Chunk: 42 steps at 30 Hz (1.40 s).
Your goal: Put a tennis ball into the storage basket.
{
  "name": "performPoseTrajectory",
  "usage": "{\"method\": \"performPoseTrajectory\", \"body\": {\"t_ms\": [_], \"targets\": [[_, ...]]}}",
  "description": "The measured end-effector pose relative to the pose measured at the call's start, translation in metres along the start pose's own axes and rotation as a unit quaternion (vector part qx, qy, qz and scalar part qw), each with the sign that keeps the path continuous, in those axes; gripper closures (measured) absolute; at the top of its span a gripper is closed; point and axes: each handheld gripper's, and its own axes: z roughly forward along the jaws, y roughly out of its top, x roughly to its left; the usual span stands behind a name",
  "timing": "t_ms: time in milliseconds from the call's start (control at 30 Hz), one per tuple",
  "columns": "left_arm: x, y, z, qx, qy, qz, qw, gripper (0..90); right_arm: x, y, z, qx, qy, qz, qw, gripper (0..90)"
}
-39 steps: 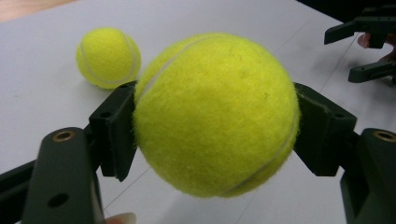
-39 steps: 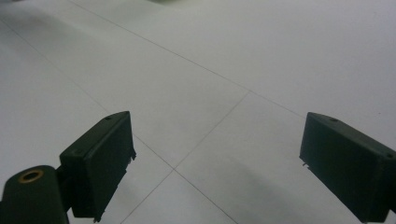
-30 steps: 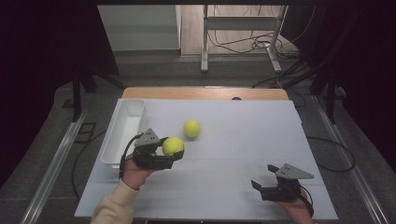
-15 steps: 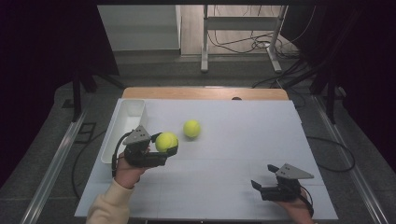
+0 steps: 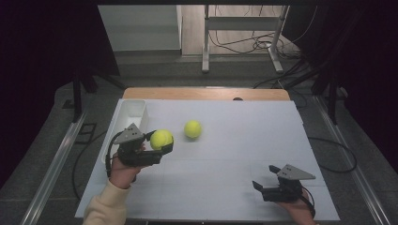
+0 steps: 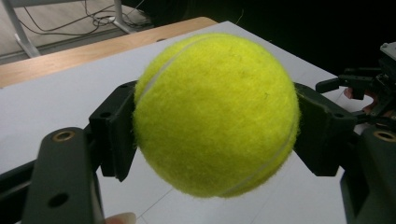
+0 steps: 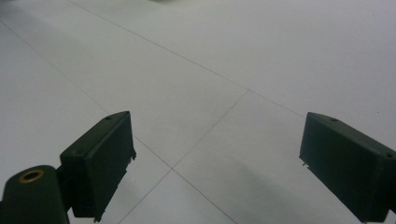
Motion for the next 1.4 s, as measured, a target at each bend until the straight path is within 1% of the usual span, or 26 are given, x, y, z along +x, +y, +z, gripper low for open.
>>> {"method": "performPoseTrajectory", "body": {"t_ms": [167,667,967,1400], "targets": [[0.003,0.001,-0.006,-0.008,0.011,-0.001,0.9999,26.2,0.0,0.0,0.0,0.0,0.0,0.0,1.0,10.5],[0.01,0.003,-0.019,-0.022,0.022,-0.006,0.9995,26.2,0.0,0.0,0.0,0.001,-0.001,-0.001,1.0,10.5],[0.014,0.003,-0.022,-0.025,0.029,-0.009,0.9992,26.2,0.0,0.0,0.0,0.001,-0.002,-0.001,1.0,10.5],[0.023,0.001,-0.03,-0.027,0.053,-0.016,0.9981,26.2,0.0,0.0,0.0,0.001,-0.002,0.001,1.0,10.5]]}}
